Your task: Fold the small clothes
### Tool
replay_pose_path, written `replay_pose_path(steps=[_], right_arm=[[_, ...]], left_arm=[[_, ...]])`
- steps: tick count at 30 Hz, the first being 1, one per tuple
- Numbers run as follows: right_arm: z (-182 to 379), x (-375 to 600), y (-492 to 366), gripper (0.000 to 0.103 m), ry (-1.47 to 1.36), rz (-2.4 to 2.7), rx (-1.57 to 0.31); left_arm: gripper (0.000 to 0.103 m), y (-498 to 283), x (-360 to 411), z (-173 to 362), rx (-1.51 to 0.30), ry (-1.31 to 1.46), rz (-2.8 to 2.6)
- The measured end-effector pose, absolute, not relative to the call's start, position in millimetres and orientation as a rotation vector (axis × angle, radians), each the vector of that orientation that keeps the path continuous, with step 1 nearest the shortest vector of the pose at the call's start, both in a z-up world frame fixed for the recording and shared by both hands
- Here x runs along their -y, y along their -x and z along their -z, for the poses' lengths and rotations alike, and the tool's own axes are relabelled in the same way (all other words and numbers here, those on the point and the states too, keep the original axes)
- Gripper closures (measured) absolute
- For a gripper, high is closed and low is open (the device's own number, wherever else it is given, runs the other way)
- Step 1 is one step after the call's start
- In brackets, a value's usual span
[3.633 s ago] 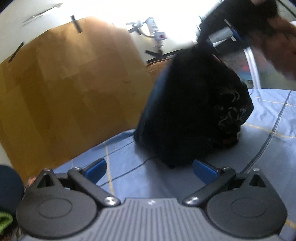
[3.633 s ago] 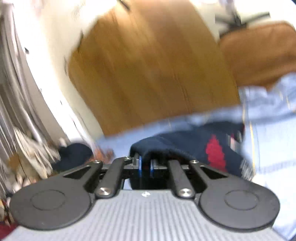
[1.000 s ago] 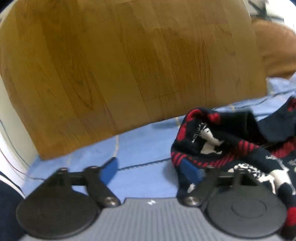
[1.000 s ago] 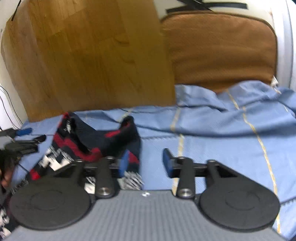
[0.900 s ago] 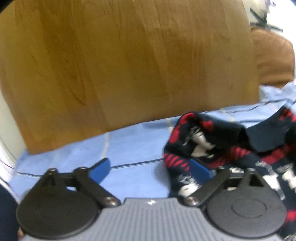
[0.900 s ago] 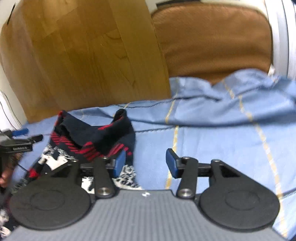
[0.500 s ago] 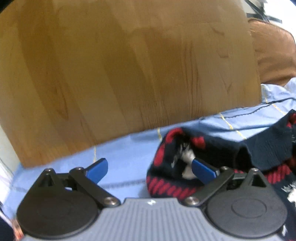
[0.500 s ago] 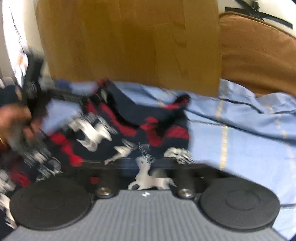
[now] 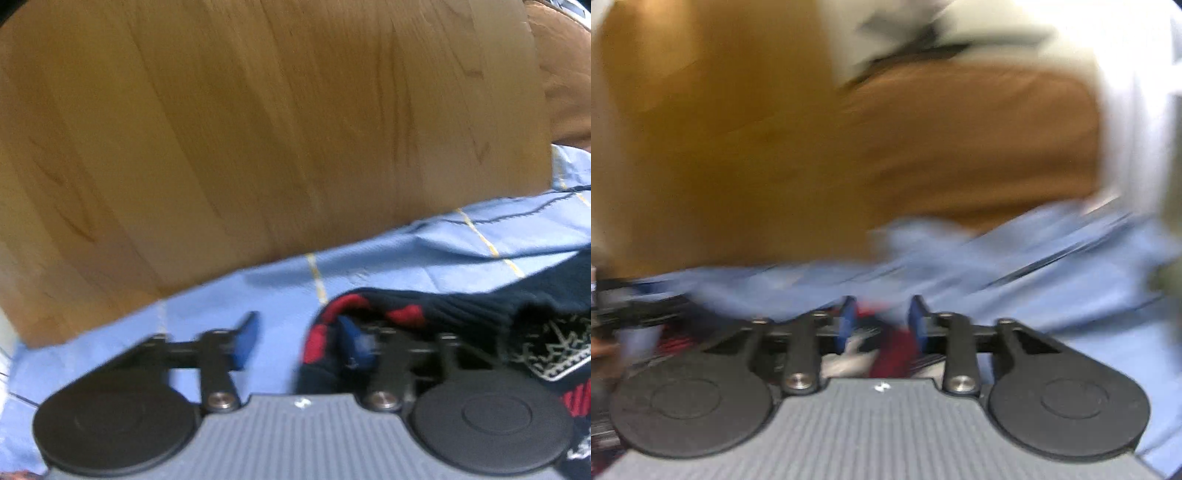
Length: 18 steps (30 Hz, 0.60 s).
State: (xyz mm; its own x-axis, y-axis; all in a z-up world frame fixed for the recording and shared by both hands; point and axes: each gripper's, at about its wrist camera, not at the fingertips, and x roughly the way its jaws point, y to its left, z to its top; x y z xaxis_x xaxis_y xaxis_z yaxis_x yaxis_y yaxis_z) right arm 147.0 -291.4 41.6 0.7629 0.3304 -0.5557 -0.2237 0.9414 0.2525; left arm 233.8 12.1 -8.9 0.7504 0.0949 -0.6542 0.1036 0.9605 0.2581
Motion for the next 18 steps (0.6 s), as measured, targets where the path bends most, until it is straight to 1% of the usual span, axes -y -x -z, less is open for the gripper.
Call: replay_pose_path(steps=[1, 3, 4, 5, 6, 8, 9, 11, 13, 14, 15, 17, 18], right_arm=[[-33.6, 278.3, -151.6, 0.060, -0.187, -0.368, -0.701], [-13.2, 241.9, -165.7, 0.062, -0.119, -0.457, -0.814], [-3.6, 224.7, -173.4, 0.062, -0.072, -0.465, -0.843], [3.5, 209.9, -185.3, 0.062, -0.044, -0.453, -0.852], [6.7, 201.5, -200.2, 0.061, -0.052, -0.438, -0.832], [2.1, 196.3, -224.0, 0.057, -0.100, -0.353, -0.726], [-2.2, 200.0, -231.4, 0.053, -0.145, -0.281, -0.679], [-10.8, 215.1, -231.3, 0.053, -0.273, -0.230, -0.632], [-17.4, 226.8, -216.0, 0.052, -0.311, -0.287, -0.642], [-20.8, 231.1, -202.6, 0.052, -0.296, -0.299, -0.640], [-23.6, 237.6, -186.6, 0.051, -0.287, -0.313, -0.633], [-26.9, 241.3, -156.0, 0.047, -0.297, -0.350, -0.625], [-27.2, 249.2, -136.0, 0.044, -0.296, -0.361, -0.623]], left_arm=[[0.088, -234.9, -12.2, 10.3, -0.735, -0.267, 0.025], [0.088, -234.9, -13.0, 6.8, -0.719, -0.241, 0.019], [0.087, -236.6, -16.3, 2.6, -0.712, -0.212, 0.014], [0.079, -240.5, -21.9, -1.9, -0.719, -0.163, 0.007], [0.061, -245.1, -28.0, -5.3, -0.737, -0.116, -0.010], [0.039, -249.7, -40.0, -11.7, -0.766, -0.065, -0.072], [0.039, -245.3, -44.3, -15.8, -0.761, -0.069, -0.072], [0.036, -224.9, -51.2, -25.7, -0.728, -0.109, -0.060], [0.025, -198.1, -57.7, -33.0, -0.684, -0.174, -0.099], [0.014, -184.8, -62.2, -34.8, -0.676, -0.195, -0.096], [0.011, -171.8, -66.4, -35.7, -0.675, -0.201, -0.084], [0.008, -143.5, -75.7, -35.4, -0.705, -0.188, -0.028], [0.005, -133.2, -77.9, -33.9, -0.724, -0.178, 0.000]])
